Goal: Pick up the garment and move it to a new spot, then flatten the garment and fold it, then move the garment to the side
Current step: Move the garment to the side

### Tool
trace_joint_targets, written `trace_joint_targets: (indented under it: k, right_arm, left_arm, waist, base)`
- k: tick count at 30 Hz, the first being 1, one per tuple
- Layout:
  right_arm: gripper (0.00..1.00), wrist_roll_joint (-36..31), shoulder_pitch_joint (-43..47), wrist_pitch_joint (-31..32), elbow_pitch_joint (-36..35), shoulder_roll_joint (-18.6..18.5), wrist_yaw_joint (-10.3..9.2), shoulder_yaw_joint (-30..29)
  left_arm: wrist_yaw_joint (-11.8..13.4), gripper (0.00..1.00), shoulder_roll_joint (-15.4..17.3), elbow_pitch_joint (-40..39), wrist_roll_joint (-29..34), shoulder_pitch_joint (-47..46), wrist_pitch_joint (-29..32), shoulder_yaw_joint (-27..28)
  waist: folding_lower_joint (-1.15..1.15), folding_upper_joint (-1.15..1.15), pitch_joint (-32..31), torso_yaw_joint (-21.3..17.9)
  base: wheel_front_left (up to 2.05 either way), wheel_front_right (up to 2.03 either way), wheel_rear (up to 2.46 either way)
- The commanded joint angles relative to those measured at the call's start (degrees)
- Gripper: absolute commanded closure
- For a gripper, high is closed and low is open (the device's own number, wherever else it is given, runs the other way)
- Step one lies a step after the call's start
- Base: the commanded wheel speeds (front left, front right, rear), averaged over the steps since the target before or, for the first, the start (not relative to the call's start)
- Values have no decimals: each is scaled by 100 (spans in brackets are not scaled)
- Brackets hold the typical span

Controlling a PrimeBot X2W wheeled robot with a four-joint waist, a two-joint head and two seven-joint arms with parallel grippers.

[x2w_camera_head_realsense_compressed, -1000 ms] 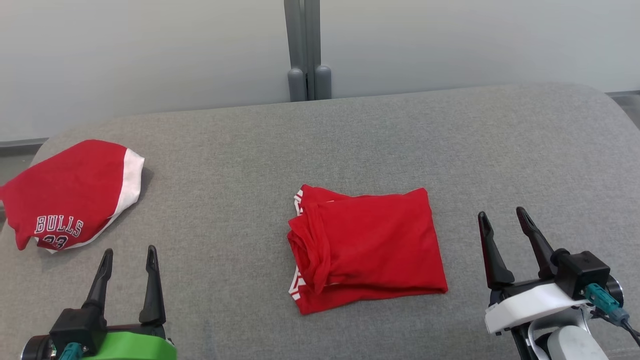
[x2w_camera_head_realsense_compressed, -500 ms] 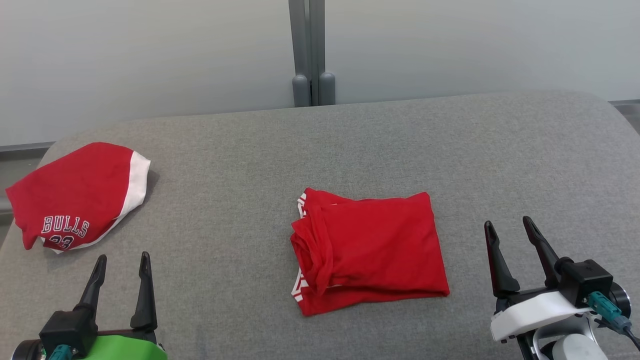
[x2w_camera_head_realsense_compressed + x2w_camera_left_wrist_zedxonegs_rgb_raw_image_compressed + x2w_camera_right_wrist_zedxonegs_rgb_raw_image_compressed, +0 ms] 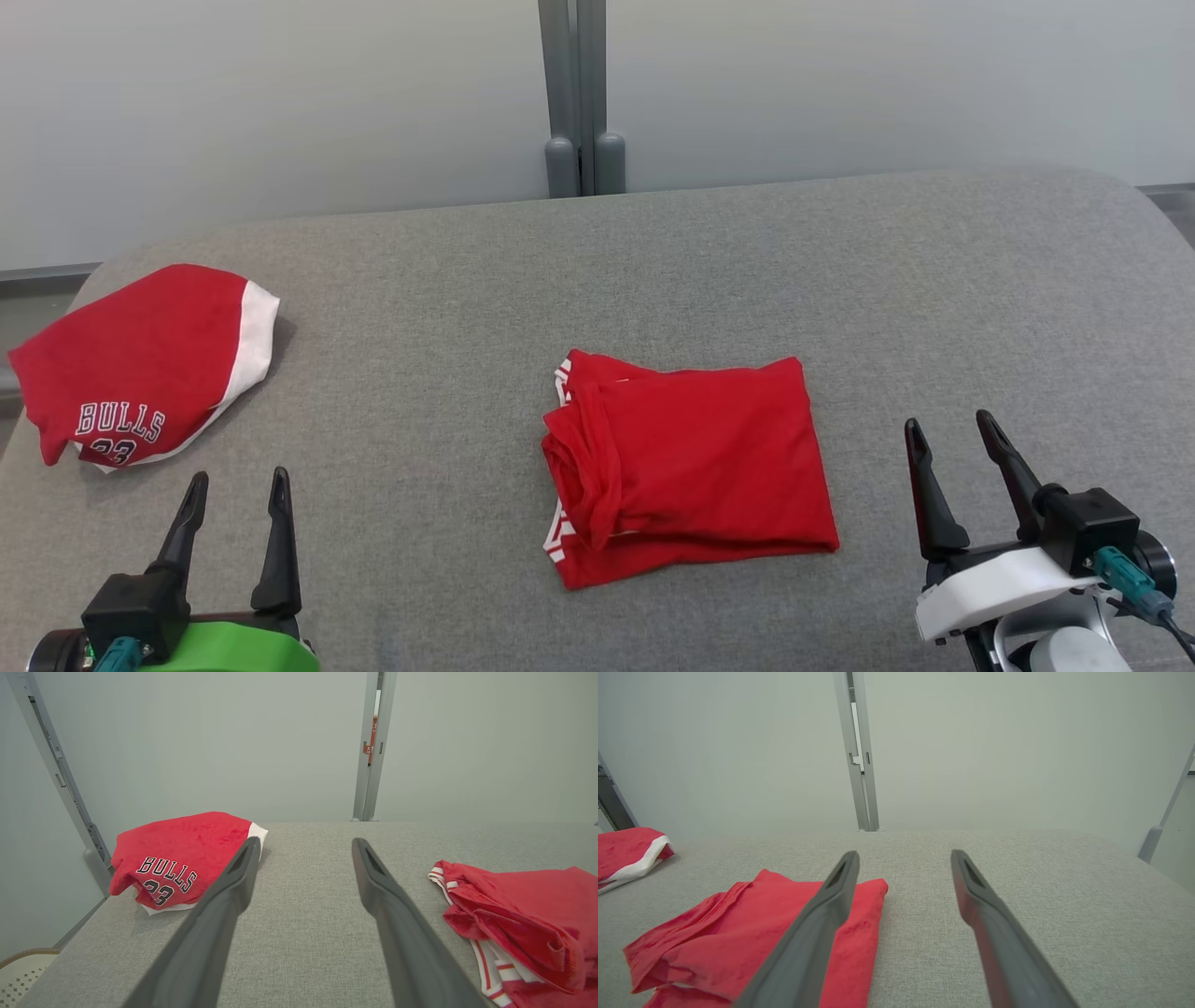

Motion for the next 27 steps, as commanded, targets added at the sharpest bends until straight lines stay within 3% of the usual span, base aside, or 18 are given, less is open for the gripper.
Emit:
trace_joint_targets:
  k: [1, 27]
  right_arm:
    - [0, -42, 27, -15, 17, -13, -8, 9]
    - [0, -31, -136, 64, 65, 6, -8, 132]
  left_arm:
    - [32, 0, 40, -26, -58, 84, -4, -1]
    - [144, 0, 82, 96, -86, -30, -71, -130]
  waist:
    - [0, 0, 4, 0]
    - [0, 0, 30, 73]
  base:
    - [0, 0, 0]
    - [0, 0, 0]
